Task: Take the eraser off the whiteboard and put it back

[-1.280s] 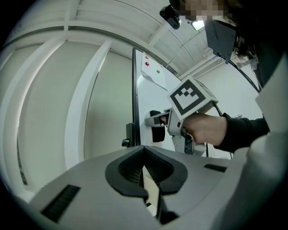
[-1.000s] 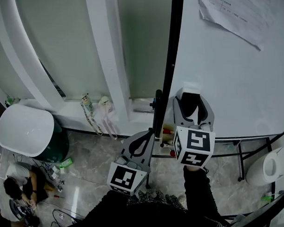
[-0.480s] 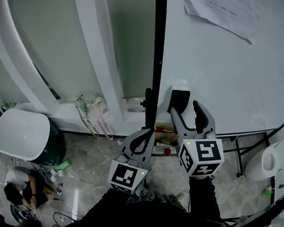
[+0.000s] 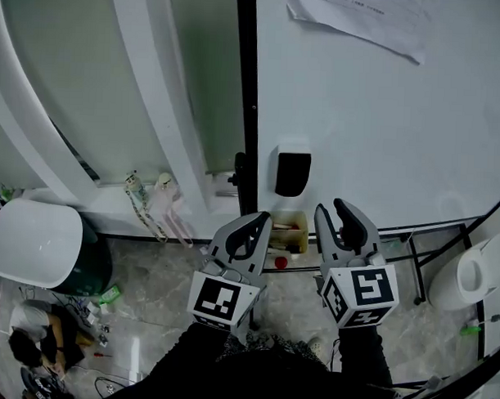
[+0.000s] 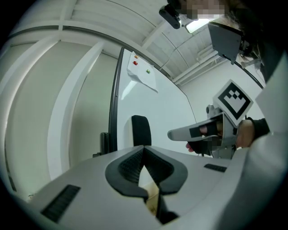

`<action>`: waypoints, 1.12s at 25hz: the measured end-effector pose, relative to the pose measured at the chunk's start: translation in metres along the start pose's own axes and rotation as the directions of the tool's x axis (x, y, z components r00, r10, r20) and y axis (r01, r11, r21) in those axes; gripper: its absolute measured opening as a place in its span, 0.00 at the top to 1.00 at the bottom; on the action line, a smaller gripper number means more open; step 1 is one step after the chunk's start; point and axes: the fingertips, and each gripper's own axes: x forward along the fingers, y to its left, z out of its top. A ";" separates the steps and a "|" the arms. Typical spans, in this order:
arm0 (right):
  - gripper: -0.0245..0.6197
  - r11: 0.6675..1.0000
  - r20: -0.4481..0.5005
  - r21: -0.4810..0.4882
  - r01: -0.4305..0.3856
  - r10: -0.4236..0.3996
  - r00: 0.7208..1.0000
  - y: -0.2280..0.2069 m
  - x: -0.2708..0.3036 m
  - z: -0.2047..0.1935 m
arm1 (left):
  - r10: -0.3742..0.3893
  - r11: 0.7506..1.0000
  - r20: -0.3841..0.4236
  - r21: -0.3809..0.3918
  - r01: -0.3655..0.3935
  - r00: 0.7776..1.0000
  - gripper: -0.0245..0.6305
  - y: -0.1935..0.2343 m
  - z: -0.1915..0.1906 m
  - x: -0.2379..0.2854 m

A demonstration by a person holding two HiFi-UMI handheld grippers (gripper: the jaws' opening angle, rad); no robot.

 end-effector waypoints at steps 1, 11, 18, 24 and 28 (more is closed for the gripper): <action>0.77 1.000 0.008 0.004 0.002 -0.002 1.000 -0.002 -0.004 -0.001 | -0.002 1.000 0.000 -0.001 0.002 1.000 0.96 -0.003 0.001 0.002; 0.95 1.000 0.018 -0.011 0.023 -0.023 1.000 -0.019 -0.027 -0.013 | -0.025 0.999 -0.016 -0.022 0.024 1.000 0.96 -0.030 0.008 0.012; 0.95 1.000 0.002 0.002 0.010 -0.010 1.000 -0.021 -0.029 -0.021 | -0.013 0.999 -0.024 -0.033 0.012 1.000 0.96 -0.034 0.003 0.016; 0.95 1.000 -0.016 -0.018 0.003 -0.004 1.000 -0.020 -0.030 -0.024 | -0.003 1.000 -0.032 -0.017 0.002 0.999 0.96 -0.031 0.002 0.015; 0.95 0.999 -0.025 -0.038 0.000 -0.001 1.000 -0.019 -0.030 -0.025 | 0.005 1.000 -0.028 -0.017 -0.005 1.000 0.96 -0.029 0.002 0.014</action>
